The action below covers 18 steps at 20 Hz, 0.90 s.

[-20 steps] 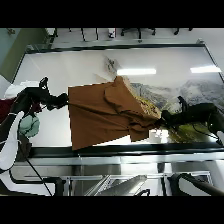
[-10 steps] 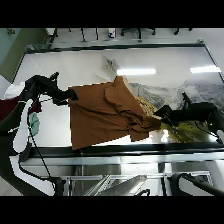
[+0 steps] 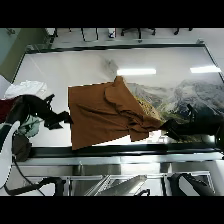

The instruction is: Fold the shirts.

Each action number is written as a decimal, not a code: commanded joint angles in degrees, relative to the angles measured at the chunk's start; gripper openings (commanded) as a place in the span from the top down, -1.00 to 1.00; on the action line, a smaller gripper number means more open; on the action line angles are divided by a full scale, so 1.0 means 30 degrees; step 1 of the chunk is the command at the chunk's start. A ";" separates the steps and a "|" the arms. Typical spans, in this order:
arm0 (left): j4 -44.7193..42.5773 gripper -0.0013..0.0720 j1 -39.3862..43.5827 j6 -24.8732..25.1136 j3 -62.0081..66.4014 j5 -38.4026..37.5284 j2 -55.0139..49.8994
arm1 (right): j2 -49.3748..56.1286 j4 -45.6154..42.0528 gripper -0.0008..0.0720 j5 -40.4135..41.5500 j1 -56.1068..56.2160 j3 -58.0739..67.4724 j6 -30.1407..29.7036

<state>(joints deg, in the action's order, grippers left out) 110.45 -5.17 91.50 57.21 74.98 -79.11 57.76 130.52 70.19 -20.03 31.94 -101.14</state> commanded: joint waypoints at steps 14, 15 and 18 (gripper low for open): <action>0.7227 -0.61 -0.0342 0.2011 -0.9734 -0.6149 0.4124 | 0.2798 0.3242 -0.61 -0.5013 0.1020 -0.2076 -0.2652; 0.7206 -0.61 -0.0182 0.2011 -0.9734 -0.5967 0.4124 | 0.2834 0.3249 -0.61 -0.5435 0.1202 -0.1960 -0.2652; 0.7213 -0.61 0.1035 0.1996 -0.9734 -0.6229 0.4124 | 0.2907 0.3439 -0.60 -0.5683 0.1399 -0.1231 -0.2645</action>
<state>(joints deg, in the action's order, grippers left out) 131.37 -4.40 97.27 28.18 56.16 -66.78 65.95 140.05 54.83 -16.56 26.68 -108.75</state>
